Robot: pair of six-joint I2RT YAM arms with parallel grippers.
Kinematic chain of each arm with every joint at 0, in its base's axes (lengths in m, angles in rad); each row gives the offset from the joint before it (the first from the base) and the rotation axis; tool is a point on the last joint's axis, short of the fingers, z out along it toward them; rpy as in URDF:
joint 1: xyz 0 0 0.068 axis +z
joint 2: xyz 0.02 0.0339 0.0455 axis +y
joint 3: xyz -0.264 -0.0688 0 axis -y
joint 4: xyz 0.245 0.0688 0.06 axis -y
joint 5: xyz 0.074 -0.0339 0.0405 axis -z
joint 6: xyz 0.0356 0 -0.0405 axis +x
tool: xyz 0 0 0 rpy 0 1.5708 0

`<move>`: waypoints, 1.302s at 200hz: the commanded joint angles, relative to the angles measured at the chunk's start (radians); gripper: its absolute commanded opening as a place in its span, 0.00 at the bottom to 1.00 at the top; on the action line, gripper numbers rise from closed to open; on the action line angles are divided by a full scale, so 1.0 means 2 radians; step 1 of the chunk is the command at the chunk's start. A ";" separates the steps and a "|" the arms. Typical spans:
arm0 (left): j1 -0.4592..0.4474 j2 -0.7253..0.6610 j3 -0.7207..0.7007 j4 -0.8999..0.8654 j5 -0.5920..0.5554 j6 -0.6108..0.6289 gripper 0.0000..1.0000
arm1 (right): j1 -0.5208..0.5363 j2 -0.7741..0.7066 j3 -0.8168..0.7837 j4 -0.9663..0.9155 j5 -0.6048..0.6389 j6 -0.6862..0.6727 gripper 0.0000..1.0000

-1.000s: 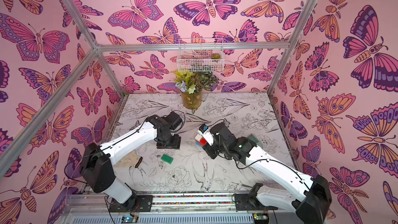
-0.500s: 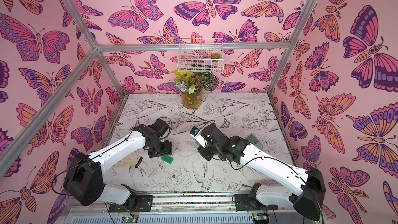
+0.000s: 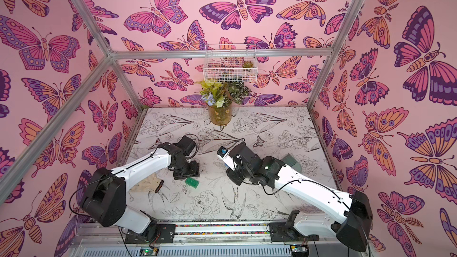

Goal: Assemble the number 5 with lego
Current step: Pick up the lego brick from the center of the board.

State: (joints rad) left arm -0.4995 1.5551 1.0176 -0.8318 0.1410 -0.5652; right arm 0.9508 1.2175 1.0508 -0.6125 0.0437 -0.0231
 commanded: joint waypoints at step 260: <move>0.010 0.036 -0.044 0.069 0.021 -0.004 0.73 | 0.004 0.014 0.009 0.000 -0.014 0.026 0.43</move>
State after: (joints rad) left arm -0.4881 1.6478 0.9539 -0.6971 0.1692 -0.5625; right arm 0.9512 1.2331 1.0557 -0.6098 0.0174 0.0105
